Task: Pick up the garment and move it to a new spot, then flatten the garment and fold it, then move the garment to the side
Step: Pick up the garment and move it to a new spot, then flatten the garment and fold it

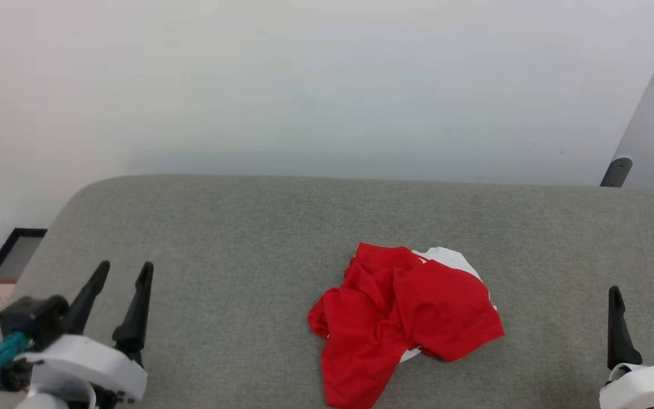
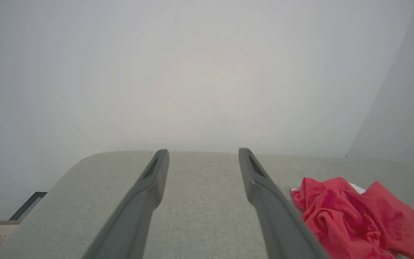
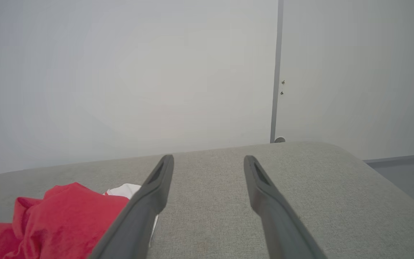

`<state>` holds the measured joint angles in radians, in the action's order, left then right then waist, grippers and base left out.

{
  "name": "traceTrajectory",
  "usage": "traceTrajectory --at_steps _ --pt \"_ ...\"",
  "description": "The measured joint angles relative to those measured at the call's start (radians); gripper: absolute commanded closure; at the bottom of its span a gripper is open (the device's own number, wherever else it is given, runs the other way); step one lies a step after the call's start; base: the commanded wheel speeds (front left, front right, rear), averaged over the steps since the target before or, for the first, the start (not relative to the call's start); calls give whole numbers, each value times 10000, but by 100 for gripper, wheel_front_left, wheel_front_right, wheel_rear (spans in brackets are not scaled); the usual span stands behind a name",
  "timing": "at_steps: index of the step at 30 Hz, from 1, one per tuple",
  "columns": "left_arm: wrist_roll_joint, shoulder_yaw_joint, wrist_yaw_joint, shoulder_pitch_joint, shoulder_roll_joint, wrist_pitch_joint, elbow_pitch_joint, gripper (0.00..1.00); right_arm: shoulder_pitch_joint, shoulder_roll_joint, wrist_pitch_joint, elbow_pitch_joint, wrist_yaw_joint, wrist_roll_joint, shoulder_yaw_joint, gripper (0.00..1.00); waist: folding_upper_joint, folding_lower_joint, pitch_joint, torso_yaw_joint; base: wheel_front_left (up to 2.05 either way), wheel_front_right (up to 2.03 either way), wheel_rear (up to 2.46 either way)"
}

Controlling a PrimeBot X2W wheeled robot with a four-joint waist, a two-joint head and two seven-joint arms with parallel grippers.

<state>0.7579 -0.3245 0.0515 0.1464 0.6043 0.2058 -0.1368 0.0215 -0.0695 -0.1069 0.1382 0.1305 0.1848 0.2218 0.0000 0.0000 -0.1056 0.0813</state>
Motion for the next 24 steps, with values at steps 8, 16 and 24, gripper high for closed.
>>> traceTrajectory --at_steps 8,16,24 --pt "-117 548 -255 -360 -261 502 -19 0 -131 56 -48 0 0 12 2 0 0 0 3 50 0 0 0" --pt "-221 917 -443 -548 -428 545 82 0 -140 65 15 -10 0 46 -38 0 0 0 59 138 0 0 0" --pt "-320 838 -420 -543 -479 481 313 0 129 -215 639 113 0 332 -428 0 0 0 169 578 0 0 0"
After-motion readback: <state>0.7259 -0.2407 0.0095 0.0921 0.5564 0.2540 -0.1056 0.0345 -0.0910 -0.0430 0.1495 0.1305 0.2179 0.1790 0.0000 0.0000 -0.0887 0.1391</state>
